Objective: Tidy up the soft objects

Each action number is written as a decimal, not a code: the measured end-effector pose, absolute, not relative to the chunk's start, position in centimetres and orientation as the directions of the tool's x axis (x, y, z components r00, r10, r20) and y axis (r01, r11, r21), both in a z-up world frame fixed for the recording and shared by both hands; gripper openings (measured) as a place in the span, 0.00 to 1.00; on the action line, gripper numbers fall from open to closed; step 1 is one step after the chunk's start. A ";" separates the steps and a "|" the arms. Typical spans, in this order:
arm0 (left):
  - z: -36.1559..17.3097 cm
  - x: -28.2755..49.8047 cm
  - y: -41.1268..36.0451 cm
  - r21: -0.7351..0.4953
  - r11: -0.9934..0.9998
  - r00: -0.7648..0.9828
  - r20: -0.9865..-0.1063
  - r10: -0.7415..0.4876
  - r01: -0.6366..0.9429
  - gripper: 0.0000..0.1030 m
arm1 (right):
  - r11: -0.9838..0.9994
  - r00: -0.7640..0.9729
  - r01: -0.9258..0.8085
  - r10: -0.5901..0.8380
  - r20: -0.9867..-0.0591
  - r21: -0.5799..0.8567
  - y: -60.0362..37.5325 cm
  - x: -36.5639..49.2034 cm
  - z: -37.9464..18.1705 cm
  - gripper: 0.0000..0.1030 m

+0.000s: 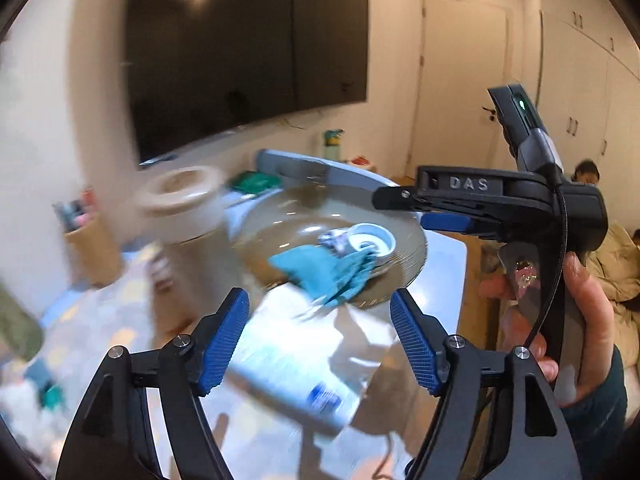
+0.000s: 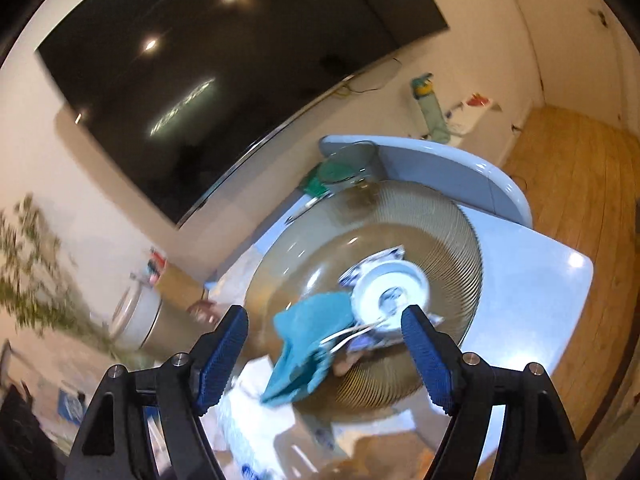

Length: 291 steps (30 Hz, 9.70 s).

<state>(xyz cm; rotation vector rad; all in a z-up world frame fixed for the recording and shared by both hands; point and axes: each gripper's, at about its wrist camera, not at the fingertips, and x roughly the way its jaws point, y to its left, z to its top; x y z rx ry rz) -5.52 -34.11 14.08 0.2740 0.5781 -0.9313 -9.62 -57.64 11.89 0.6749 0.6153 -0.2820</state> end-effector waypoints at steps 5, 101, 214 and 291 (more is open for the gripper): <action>15.6 -6.6 -23.9 -0.078 0.688 0.541 -0.555 -0.631 0.722 0.70 | 0.822 0.807 0.266 0.096 -0.583 0.503 -50.8 -9.5 13.4 0.75; 0.8 -3.5 2.4 -0.146 0.949 0.524 -0.805 -0.279 0.280 0.75 | 0.933 0.524 -0.120 0.349 -0.777 0.339 -23.9 0.5 2.0 0.86; 15.2 -3.4 -44.0 0.004 0.572 0.467 -0.583 -0.665 0.820 0.63 | 0.751 0.750 0.517 -0.166 -0.640 0.410 -62.8 -5.2 12.8 0.80; 2.2 3.8 -1.9 -0.211 0.935 0.544 -0.768 -0.339 0.286 0.57 | 0.823 0.452 -0.569 0.315 -0.835 0.002 -16.4 6.9 1.1 0.45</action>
